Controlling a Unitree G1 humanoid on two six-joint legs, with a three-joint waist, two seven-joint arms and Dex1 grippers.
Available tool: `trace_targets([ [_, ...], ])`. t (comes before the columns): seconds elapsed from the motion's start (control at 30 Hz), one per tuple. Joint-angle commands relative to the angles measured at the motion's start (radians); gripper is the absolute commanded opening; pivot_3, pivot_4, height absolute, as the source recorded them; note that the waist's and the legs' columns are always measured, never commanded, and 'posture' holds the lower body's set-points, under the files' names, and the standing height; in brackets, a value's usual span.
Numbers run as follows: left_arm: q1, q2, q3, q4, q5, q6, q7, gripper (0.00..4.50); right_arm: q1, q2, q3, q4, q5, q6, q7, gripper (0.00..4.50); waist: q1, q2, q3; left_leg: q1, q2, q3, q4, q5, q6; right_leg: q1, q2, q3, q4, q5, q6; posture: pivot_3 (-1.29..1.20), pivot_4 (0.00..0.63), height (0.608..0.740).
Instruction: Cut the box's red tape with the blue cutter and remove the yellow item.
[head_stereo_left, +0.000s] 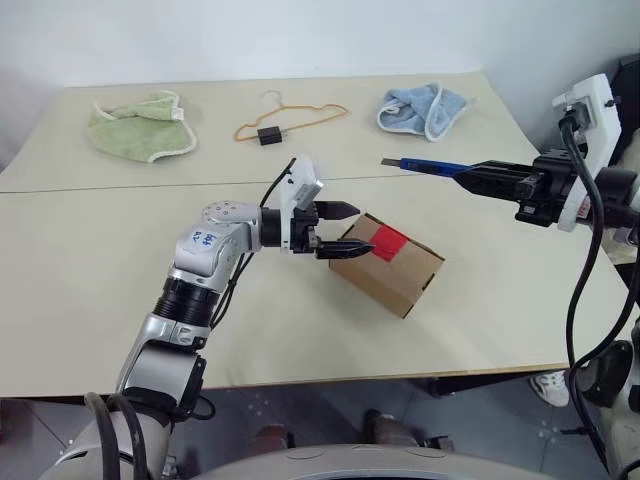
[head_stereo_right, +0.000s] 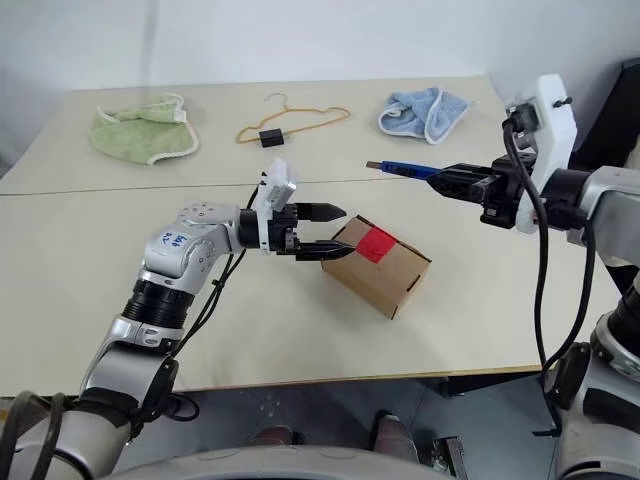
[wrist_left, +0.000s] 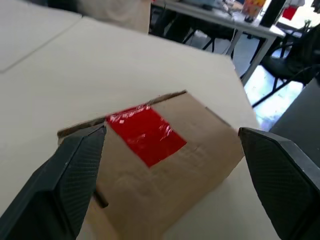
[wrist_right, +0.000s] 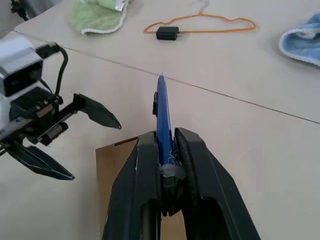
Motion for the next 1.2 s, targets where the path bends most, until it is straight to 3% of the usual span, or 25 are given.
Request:
trace_targets([
  [0.03,-0.021,-0.012,0.028,-0.012,0.0,-0.035,0.015,3.91,0.011,-0.012,-0.057,-0.046,0.042,0.005,-0.029,0.15,0.002,0.0,0.0,0.0,0.0,0.0,0.0,0.0,0.0,0.0,0.0,0.0,0.0,0.0,0.0,0.0,0.15,0.74],
  [0.47,-0.057,-0.047,0.017,0.001,0.021,0.014,0.064,0.08,0.043,-0.02,-0.079,-0.065,0.114,0.005,-0.08,0.15,0.004,0.0,0.0,0.0,0.0,0.0,0.0,0.0,0.0,0.0,0.0,0.0,0.0,0.0,0.0,0.0,0.15,0.74],
  [0.93,-0.104,-0.011,-0.131,-0.04,0.089,0.328,0.078,0.0,0.123,-0.074,-0.091,-0.128,0.218,0.005,-0.116,0.15,0.003,0.0,0.0,0.0,0.0,0.0,0.001,0.0,0.0,-0.001,0.0,0.001,0.001,0.0,0.0,0.0,0.15,0.74],
  [1.2,-0.136,-0.016,-0.157,0.02,0.109,0.38,0.088,0.0,0.121,-0.178,0.033,-0.083,0.223,0.002,-0.086,0.15,0.003,0.0,0.0,0.0,0.0,0.0,0.001,0.0,0.001,0.0,0.0,0.001,0.001,0.0,0.0,0.0,0.15,0.74],
])
